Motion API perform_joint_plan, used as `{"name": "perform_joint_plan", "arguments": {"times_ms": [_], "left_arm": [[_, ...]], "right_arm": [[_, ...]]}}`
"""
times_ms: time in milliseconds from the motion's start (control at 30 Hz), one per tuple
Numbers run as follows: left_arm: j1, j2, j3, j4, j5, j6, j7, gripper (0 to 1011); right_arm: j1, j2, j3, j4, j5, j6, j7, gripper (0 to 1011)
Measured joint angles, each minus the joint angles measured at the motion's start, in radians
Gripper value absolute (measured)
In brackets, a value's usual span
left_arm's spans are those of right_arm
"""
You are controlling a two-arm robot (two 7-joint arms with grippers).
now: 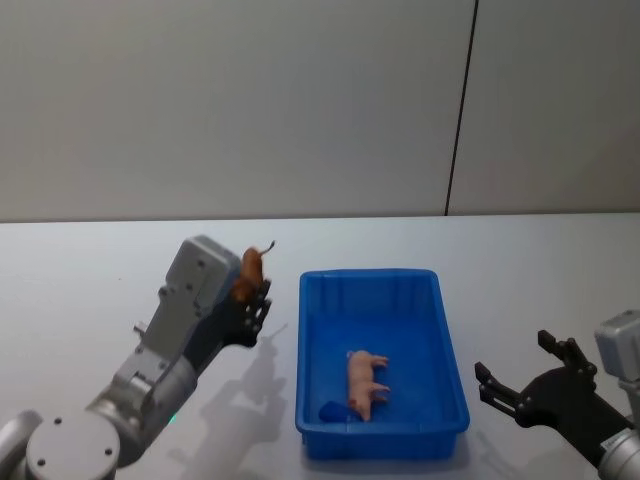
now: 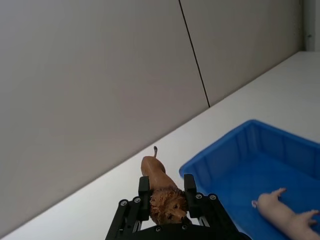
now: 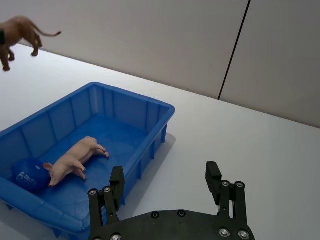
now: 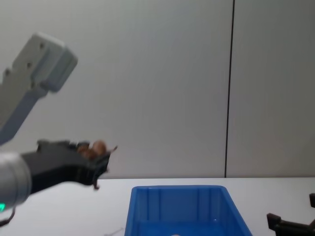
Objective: Pick up the two dolls from the table and place them into the box.
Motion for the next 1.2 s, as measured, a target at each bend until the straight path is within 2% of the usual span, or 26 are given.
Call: {"name": "perform_joint_plan", "arguments": {"times_ms": [333, 400, 833, 1100, 1200], "left_arm": [[-0.044, -0.039, 0.004, 0.009, 0.012, -0.030, -0.057, 414], [-0.058, -0.057, 0.011, 0.025, 0.013, -0.041, -0.079, 414], [-0.085, -0.109, 0.037, 0.102, 0.010, -0.066, -0.131, 415], [-0.099, -0.139, 0.053, 0.160, 0.008, -0.081, -0.153, 621], [-0.104, -0.149, 0.057, 0.178, 0.007, -0.090, -0.162, 755]], "right_arm": [[0.000, 0.000, 0.000, 0.000, 0.000, 0.000, 0.000, 1001], [0.000, 0.000, 0.000, 0.000, 0.000, 0.000, 0.000, 1001], [0.000, 0.000, 0.000, 0.000, 0.000, 0.000, 0.000, 1001], [0.000, 0.000, 0.000, 0.000, 0.000, 0.000, 0.000, 1001], [0.000, 0.000, 0.000, 0.000, 0.000, 0.000, 0.000, 1001]]}}
